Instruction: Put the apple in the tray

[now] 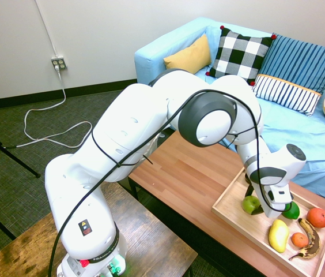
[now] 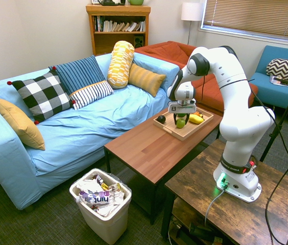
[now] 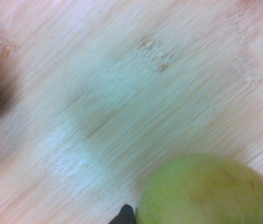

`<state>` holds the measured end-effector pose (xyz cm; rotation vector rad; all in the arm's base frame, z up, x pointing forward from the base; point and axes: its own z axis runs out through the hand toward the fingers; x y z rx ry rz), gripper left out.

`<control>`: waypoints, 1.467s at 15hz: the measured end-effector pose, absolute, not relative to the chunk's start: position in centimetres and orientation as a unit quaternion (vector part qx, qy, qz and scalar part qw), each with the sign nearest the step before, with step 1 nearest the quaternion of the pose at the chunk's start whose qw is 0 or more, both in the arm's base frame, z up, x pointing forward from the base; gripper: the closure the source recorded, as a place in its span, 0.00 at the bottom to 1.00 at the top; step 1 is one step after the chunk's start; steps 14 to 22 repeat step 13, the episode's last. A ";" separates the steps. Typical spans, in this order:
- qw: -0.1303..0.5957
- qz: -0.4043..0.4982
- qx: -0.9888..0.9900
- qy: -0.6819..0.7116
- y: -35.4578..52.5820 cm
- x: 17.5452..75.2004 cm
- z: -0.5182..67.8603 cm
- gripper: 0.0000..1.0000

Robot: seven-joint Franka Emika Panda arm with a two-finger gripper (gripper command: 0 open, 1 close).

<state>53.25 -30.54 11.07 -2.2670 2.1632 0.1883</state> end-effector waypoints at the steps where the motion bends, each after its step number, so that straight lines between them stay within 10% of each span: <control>1: 0.003 0.060 -0.722 0.689 -30.6 53.2 11.1 0.00; 22: 0.025 0.020 -0.718 0.695 -33.0 53.0 17.8 0.00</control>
